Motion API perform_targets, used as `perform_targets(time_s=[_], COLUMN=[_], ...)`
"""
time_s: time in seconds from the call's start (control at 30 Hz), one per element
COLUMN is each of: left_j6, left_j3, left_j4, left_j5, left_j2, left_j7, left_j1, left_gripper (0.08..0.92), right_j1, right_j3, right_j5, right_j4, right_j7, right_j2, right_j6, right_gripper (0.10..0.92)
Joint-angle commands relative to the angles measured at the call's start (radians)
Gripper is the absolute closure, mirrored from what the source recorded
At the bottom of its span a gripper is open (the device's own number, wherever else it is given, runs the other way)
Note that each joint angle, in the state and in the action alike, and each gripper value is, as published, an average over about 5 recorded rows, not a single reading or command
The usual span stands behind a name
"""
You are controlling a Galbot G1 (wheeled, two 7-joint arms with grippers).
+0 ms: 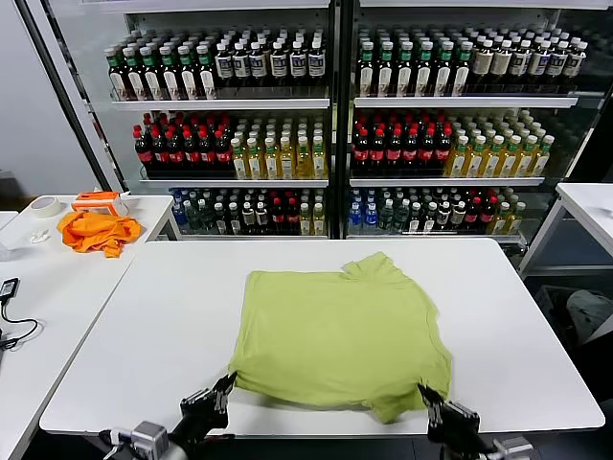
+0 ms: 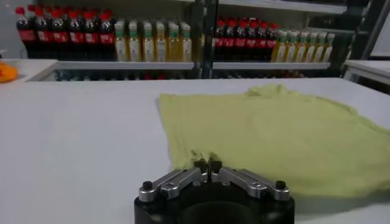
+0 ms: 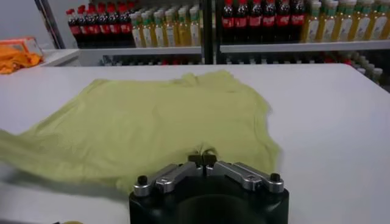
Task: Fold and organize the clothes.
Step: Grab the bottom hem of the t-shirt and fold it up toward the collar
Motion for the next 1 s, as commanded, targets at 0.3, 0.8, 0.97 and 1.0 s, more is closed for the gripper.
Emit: perform_targets(time_s=[0.3,0.8,0.97,1.0], left_j6=[0.069,0.058,0.05,0.047], left_j3=[0.075,0.105,0.117,0.118], left_j4=[0.282,0.377,0.408,0.414], left_j5=[-0.066,-0.036,-0.022,-0.019], left_j2=[-0.062,-0.093,-0.101,-0.103], left_j7=[0.105,0.136,0.143,0.144], left_j1=[-0.4,-0.443,-0.455,-0.457], left_gripper=[0.918,0.918,0.918,0.918], right_j1=[0.322,0.418,0.422,0.422], right_j3=[-0.104,-0.164,-0.171,-0.174], right_j5=[0.055,0.035,0.029,0.027], right_j4=[-0.188,-0.313,-0.335,-0.34], right_j7=[0.031,0.036,0.03,0.029], right_j2=[0.024,0.061,0.072,0.076], right_j6=[-0.06,-0.044,-0.042,-0.041], right_gripper=[0.92,0.92,0.92,0.92])
